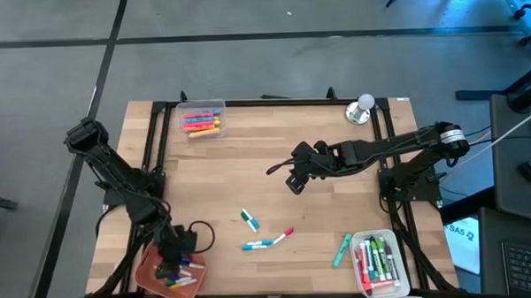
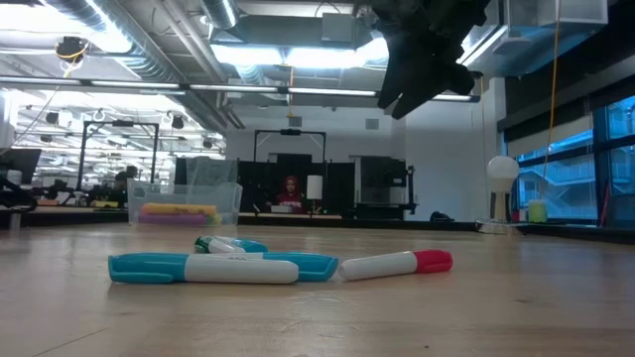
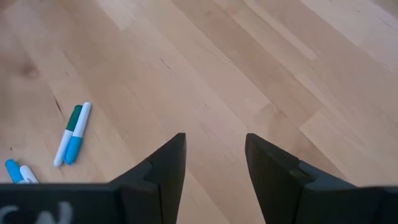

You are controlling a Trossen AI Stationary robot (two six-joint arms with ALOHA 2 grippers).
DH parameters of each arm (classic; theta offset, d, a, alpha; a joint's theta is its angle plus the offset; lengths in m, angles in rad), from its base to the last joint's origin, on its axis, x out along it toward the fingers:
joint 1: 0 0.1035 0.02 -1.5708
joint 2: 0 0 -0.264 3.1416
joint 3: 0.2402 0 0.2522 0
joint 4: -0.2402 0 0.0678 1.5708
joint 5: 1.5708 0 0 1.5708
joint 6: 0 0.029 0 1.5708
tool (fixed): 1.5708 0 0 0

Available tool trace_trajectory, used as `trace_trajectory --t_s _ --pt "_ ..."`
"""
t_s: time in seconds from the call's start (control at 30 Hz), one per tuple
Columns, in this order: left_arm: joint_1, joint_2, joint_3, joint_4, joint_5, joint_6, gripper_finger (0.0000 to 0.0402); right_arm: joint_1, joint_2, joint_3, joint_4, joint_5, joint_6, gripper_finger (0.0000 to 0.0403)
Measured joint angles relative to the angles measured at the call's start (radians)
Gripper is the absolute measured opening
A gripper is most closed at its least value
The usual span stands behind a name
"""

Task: Pick & Place Markers
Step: Put the bottom center pitch blue pen into the orange bin

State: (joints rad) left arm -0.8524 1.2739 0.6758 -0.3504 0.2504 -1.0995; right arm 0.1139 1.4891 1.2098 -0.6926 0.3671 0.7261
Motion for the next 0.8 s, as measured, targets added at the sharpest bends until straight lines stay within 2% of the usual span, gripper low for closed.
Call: trace_trajectory --t_s 0.13,0.27,0.37,0.43,0.53,0.6,0.7,0.8 --pt "0.045 -0.005 0.015 -0.02 0.041 0.045 0.0152 0.0 0.0 0.0 0.0 -0.004 0.0 0.0166" --pt "0.143 -0.055 0.059 -0.063 0.181 0.131 0.0155 -0.005 0.0 0.0 0.01 -0.005 0.003 0.0166" --pt "0.238 -0.103 0.082 -0.1 0.174 0.23 0.0153 -0.023 0.0 0.0 0.047 -0.049 -0.011 0.0166" --pt "0.304 -0.132 0.093 -0.11 0.097 0.311 0.0153 -0.03 0.0 0.0 0.074 -0.096 -0.012 0.0166" --pt "0.392 -0.15 0.097 -0.109 -0.187 0.423 0.0153 -0.029 0.0 0.0 0.126 -0.206 0.004 0.0165" --pt "0.452 -0.138 0.097 -0.054 -0.315 0.514 0.0153 -0.027 0.0 0.0 0.148 -0.256 0.006 0.0164" --pt "0.527 -0.087 0.098 0.03 -0.337 0.69 0.0153 -0.018 0.0 0.0 0.158 -0.274 0.041 0.0163" --pt "0.579 -0.011 0.098 0.097 -0.331 0.828 0.0153 -0.013 0.0 0.0 0.134 -0.292 0.15 0.0162"
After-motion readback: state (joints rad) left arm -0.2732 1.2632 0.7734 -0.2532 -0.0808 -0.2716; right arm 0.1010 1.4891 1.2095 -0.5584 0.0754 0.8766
